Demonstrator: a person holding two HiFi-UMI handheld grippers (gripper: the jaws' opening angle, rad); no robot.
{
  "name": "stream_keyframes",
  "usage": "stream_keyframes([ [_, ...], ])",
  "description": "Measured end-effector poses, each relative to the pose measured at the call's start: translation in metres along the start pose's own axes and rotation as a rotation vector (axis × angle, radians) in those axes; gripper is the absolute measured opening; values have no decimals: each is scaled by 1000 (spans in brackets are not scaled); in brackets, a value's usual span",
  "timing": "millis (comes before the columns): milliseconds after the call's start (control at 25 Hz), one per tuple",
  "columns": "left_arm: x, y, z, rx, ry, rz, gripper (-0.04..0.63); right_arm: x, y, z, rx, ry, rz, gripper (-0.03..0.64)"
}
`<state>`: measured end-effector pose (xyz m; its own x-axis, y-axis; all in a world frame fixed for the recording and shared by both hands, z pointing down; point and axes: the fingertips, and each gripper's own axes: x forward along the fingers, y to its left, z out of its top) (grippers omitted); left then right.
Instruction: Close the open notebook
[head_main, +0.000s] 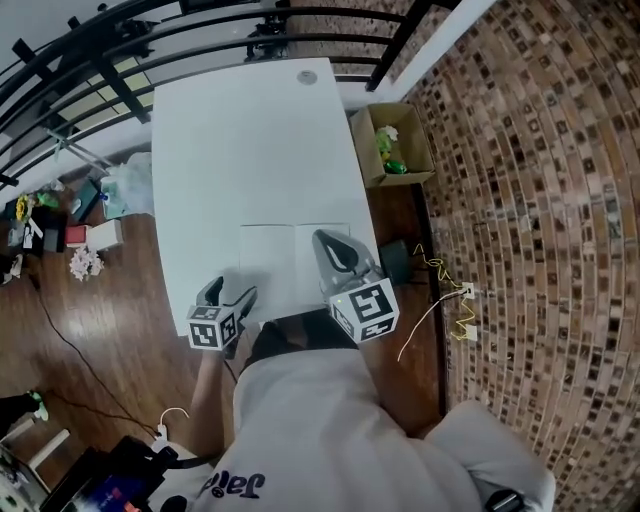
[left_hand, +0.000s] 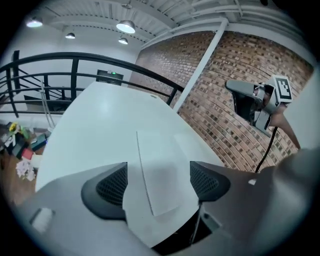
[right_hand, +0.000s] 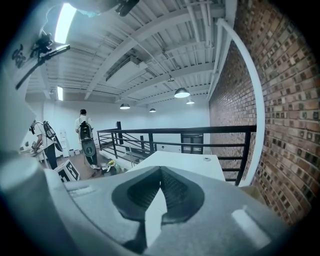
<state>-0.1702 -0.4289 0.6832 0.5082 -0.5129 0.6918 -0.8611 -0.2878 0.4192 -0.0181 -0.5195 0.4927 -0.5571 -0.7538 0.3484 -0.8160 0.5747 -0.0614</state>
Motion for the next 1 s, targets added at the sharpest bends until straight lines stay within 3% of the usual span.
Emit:
stream_keyframes([
  [240, 27, -4, -23, -21, 37, 37, 379, -3, 1, -10, -1, 24, 14, -12],
  [480, 44, 0, -30, 33, 51, 145, 363, -7, -3, -17, 5, 41, 10, -12],
  [800, 45, 19, -35, 91, 58, 276, 207, -15, -10, -25, 26, 49, -7, -12],
  [1000, 44, 24, -34, 95, 63, 328, 185, -18, -11, -25, 33, 40, -7, -12],
])
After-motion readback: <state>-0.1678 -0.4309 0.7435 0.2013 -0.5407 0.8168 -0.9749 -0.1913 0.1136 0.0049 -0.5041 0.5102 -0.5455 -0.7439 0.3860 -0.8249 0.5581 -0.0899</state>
